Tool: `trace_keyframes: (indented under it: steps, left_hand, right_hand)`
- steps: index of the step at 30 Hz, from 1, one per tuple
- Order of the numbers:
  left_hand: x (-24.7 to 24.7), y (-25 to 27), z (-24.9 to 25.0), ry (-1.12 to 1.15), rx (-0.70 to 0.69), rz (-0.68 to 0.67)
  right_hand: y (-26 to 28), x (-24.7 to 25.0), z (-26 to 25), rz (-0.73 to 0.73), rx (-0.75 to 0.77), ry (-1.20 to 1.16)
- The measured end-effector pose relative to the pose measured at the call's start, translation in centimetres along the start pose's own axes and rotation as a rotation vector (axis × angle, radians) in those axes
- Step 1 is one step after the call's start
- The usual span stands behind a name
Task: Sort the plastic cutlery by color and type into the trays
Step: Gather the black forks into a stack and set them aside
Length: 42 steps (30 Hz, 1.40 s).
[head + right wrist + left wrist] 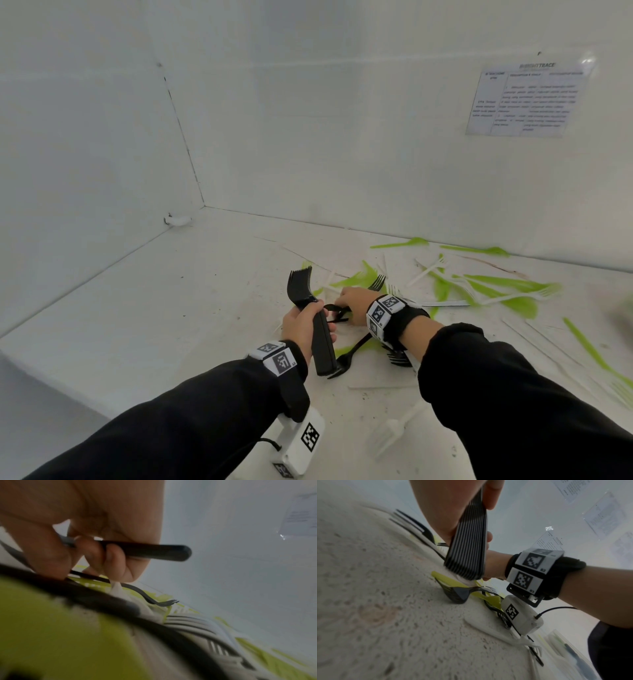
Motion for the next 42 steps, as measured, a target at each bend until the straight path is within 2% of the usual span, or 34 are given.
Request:
trace_keyframes:
  steps: [4, 9, 15, 19, 22, 26, 28, 30, 32, 34, 36, 37, 40, 42]
  left_hand:
    - [0.0, 0.0, -0.3, -0.001, 0.009, 0.003]
    - [-0.1, -0.1, -0.5, -0.002, 0.007, 0.007]
    - [-0.2, -0.4, -0.8, 0.002, 0.013, 0.004]
    - [-0.6, -0.6, -1.0, 0.002, 0.013, -0.009]
    - [-0.9, -1.0, -1.1, 0.008, 0.017, -0.019]
    - [-1.6, -1.6, -1.5, 0.039, 0.037, -0.033]
    - [-2.0, -2.0, -1.7, 0.07, 0.052, -0.028]
    - [-2.3, -2.6, -1.8, 0.099, 0.063, -0.025]
    - [-2.7, -3.2, -1.8, 0.115, 0.065, -0.027]
    - [-3.1, -3.8, -1.8, 0.131, 0.061, -0.022]
    - [-3.3, -4.4, -1.5, 0.124, 0.044, -0.003]
    - [-3.3, -4.7, -1.4, 0.11, 0.033, 0.01]
    - [-3.1, -5.2, -1.4, 0.05, 0.011, 0.035]
    - [-3.2, -5.3, -1.5, 0.013, 0.001, 0.035]
  right_hand:
    - [-0.2, -0.1, 0.3, 0.013, -0.048, 0.041]
    - [0.2, 0.6, 1.0, 0.06, -0.05, -0.047]
    - [1.9, 2.5, 3.2, 0.302, -0.045, -0.338]
    - [2.9, 3.7, 4.1, 0.39, -0.048, -0.381]
    - [5.3, 5.7, 5.0, 0.596, -0.072, -0.445]
    - [9.8, 8.1, 6.9, 0.952, -0.102, -0.732]
    - [11.2, 8.1, 7.8, 1.057, -0.113, -0.902]
    - [11.0, 6.8, 8.4, 1.027, -0.167, -1.049]
    - [9.7, 4.6, 8.7, 0.935, -0.212, -1.22]
    - [8.3, 2.2, 8.2, 0.82, -0.176, -1.422]
    - [7.3, 0.4, 7.0, 0.646, -0.116, -1.521]
    - [7.0, -0.2, 6.3, 0.545, -0.087, -1.493]
    - [6.8, -1.2, 4.5, 0.285, -0.041, -1.215]
    - [6.6, -1.3, 4.4, 0.251, -0.067, -1.082]
Point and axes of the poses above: each hand's wrist, its own y-axis away from the middle knuckle, its own x-axis out of the back of the hand, z = x × y, the point moved 7 cm from there along -y, towards the middle knuckle, and after that the axes turned 14 degrees about -z, right-handed, at the moved point
